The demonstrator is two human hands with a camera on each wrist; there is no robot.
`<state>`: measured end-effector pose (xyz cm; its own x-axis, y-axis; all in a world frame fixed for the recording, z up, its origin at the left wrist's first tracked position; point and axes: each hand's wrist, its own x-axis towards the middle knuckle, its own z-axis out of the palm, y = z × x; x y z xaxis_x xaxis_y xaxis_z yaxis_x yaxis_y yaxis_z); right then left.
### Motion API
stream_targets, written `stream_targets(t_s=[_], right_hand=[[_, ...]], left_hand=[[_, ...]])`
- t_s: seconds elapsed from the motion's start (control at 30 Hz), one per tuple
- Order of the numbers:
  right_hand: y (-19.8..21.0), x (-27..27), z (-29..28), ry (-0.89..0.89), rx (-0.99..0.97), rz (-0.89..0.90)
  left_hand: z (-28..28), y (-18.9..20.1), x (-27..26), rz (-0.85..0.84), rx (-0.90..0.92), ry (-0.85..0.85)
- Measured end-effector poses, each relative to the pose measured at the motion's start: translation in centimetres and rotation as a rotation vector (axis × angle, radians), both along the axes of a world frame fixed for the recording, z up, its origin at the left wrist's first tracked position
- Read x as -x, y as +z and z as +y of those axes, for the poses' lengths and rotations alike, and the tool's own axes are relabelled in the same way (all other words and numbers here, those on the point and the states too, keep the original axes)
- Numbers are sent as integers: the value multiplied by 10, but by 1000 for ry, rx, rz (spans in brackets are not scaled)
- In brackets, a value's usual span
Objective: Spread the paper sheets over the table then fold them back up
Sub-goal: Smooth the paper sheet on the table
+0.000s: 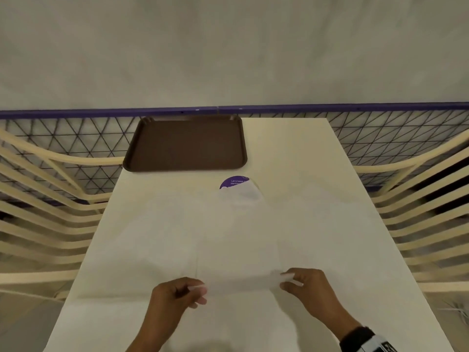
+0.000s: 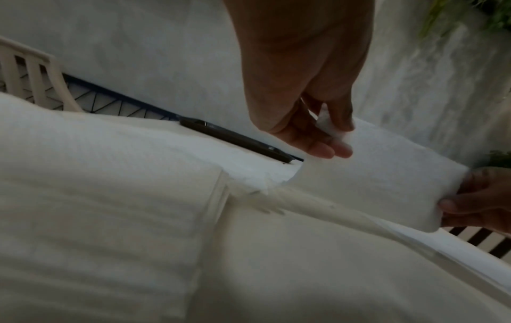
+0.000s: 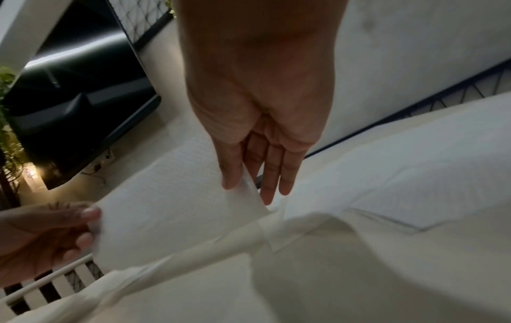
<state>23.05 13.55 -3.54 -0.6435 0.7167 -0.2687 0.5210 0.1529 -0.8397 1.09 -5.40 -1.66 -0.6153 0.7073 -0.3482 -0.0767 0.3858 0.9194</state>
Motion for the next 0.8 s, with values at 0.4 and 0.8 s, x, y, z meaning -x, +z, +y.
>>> stream_targets(t_s=[0.4,0.8], right_hand=[[-29,53,23,-75,-47,-259],[-23,48,10,-54,-187,-261]], left_hand=[[43,-36,6,862,84,-125],[8,-104,-36,1126,343,-906]])
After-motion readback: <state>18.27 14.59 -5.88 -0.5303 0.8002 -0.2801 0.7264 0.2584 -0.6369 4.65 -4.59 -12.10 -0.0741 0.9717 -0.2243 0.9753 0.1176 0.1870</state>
